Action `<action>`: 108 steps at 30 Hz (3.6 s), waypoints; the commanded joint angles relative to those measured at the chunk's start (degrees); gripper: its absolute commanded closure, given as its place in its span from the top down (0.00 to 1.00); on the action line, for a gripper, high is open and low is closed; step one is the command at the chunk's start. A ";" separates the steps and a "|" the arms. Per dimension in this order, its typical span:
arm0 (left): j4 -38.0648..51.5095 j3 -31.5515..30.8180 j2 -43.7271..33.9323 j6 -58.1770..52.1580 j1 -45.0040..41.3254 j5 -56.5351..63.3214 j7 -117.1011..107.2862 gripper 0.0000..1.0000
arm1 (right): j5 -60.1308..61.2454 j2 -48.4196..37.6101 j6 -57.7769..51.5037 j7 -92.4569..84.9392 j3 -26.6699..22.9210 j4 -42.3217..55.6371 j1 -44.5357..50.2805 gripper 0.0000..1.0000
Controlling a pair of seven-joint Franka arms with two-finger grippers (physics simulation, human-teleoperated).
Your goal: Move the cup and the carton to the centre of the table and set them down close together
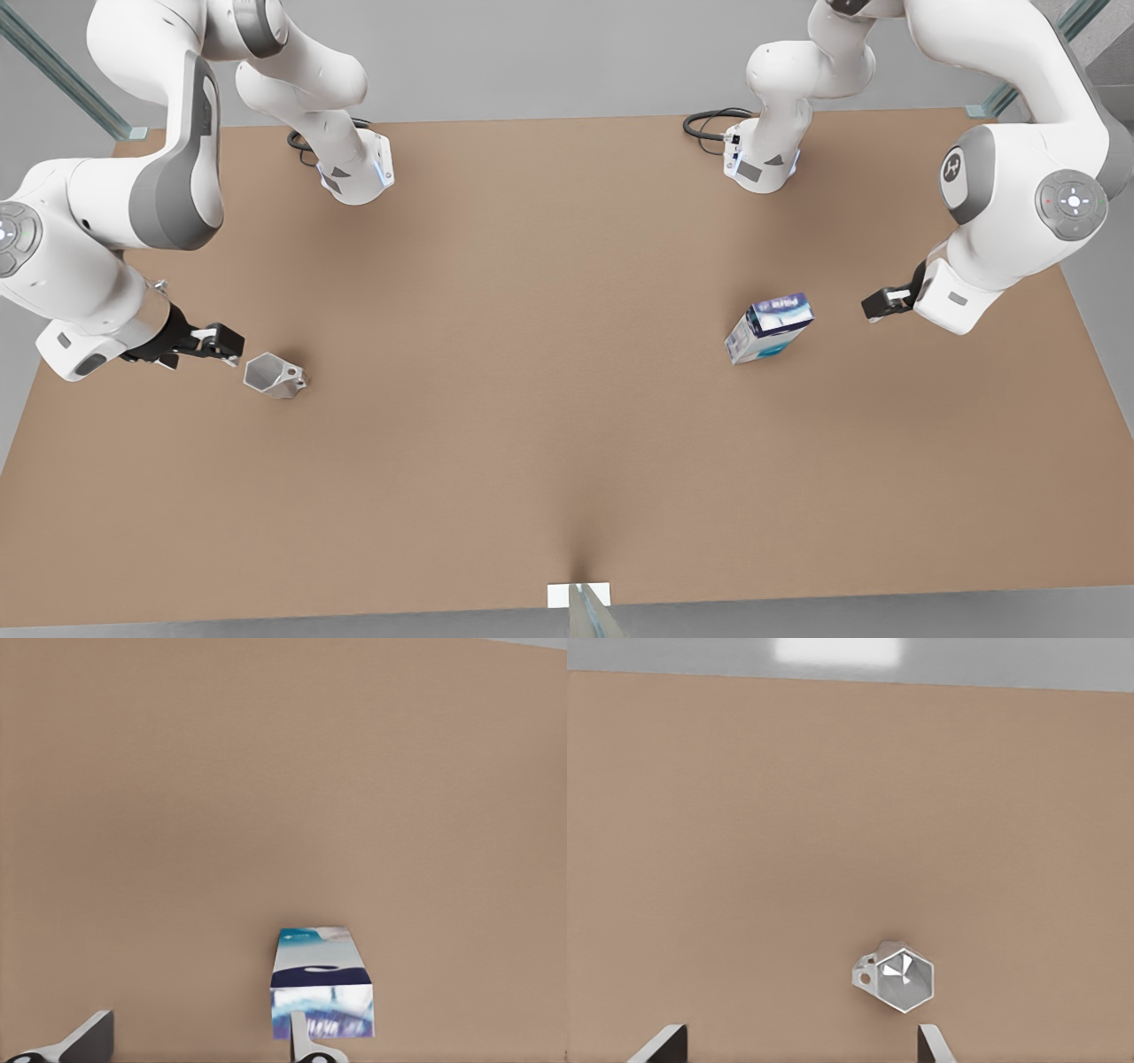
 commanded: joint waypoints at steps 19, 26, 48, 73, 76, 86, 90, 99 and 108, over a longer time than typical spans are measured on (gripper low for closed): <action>-0.43 0.00 0.35 -0.21 -0.09 0.04 -0.43 1.00 | 2.11 -6.33 21.53 -5.89 -0.18 -29.31 -5.11 1.00; -0.61 0.00 0.17 -0.56 -0.09 0.04 -0.43 1.00 | 2.81 -5.72 31.29 -14.94 -4.04 -36.70 -6.16 1.00; -0.70 0.00 0.44 -1.26 -0.09 0.04 -0.52 1.00 | 7.38 3.95 44.38 -24.34 -8.09 -47.33 -7.13 1.00; -0.52 0.00 1.05 -1.26 -0.09 0.04 -0.43 1.00 | 7.38 4.56 47.11 -24.70 -8.26 -49.53 -5.99 0.21; -0.61 0.00 1.14 -1.26 -0.09 -0.05 -0.52 1.00 | 7.38 4.56 45.97 -24.61 -8.26 -47.86 -4.76 0.21; -2.63 -0.53 -1.32 -3.55 -2.28 -0.22 -6.50 1.00 | 7.38 3.69 38.14 -16.18 -8.00 -41.71 0.96 0.21; -5.09 -0.53 -2.82 -2.85 -3.25 -0.31 -6.58 1.00 | 7.47 4.65 37.18 -9.94 -6.77 -38.99 4.39 0.21; -18.53 -0.53 -8.97 3.21 -5.36 -0.57 -11.51 1.00 | 8.09 14.58 24.17 2.99 -3.08 -16.57 11.50 0.21; -33.04 -0.09 -11.78 19.21 -6.50 -2.60 -40.77 1.00 | 15.91 25.83 24.08 15.91 -2.64 -3.30 18.97 0.21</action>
